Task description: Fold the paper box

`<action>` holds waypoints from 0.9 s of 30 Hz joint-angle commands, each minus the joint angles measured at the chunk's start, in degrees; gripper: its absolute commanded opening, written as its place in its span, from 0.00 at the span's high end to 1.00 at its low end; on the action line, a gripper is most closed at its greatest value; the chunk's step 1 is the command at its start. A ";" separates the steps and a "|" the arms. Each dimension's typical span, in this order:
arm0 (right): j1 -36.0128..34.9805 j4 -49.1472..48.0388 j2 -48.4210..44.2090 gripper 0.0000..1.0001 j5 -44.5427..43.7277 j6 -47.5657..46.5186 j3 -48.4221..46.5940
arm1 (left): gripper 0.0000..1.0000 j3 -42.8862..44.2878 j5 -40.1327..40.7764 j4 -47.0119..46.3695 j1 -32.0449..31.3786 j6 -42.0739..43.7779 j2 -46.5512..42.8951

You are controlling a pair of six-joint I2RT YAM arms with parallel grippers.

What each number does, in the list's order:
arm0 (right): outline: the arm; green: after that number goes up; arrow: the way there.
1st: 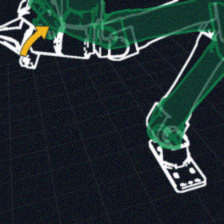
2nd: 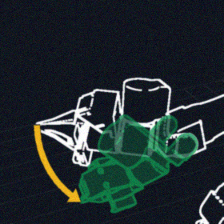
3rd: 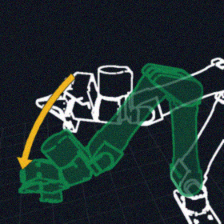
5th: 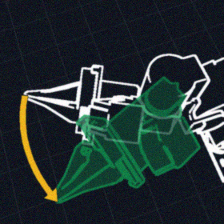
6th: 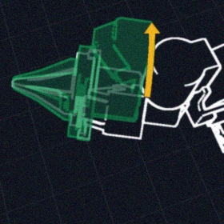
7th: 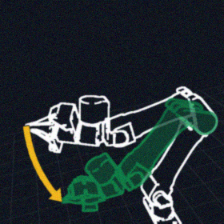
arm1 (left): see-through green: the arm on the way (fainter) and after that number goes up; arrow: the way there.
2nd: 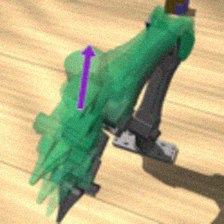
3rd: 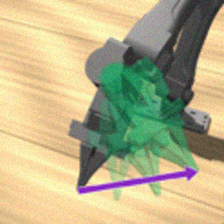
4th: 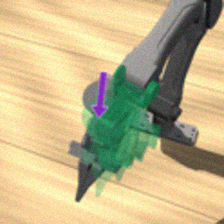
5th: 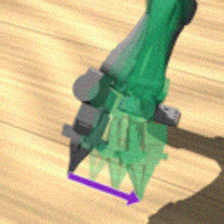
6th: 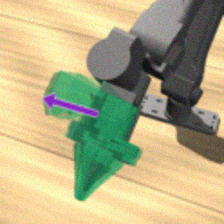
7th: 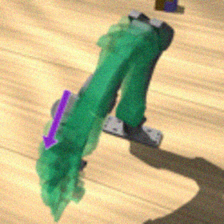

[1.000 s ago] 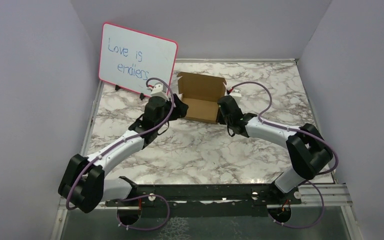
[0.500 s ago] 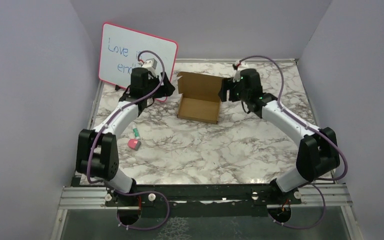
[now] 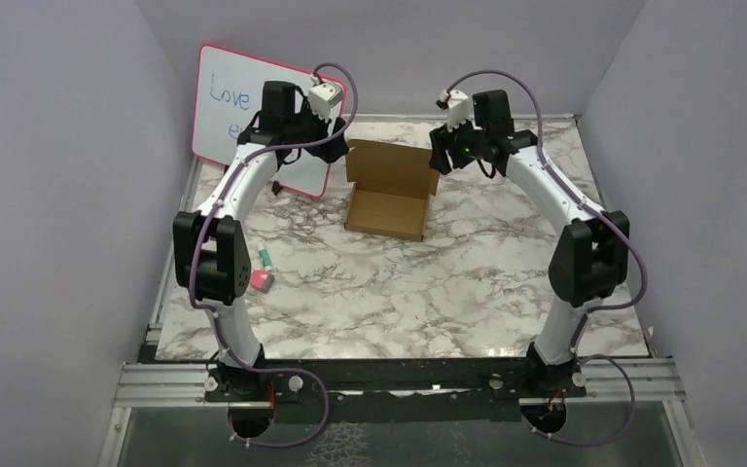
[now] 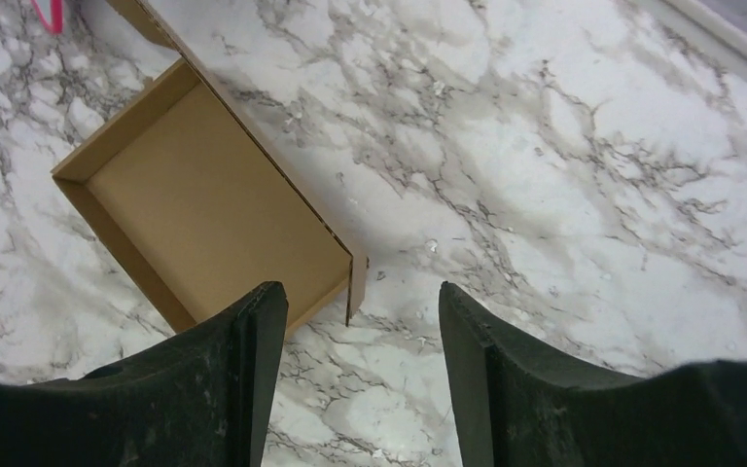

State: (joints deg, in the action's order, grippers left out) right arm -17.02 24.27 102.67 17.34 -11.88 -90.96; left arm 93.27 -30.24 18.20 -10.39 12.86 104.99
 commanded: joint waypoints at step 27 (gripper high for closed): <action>-0.47 13.86 11.48 0.82 5.33 -11.85 -11.71 | 0.55 23.32 -5.58 23.69 -3.85 24.26 16.74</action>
State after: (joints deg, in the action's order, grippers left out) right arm -17.19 36.25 113.36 22.22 -21.80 -101.12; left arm 113.75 -36.36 37.93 -14.00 33.45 120.36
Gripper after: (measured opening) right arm 0.197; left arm 0.468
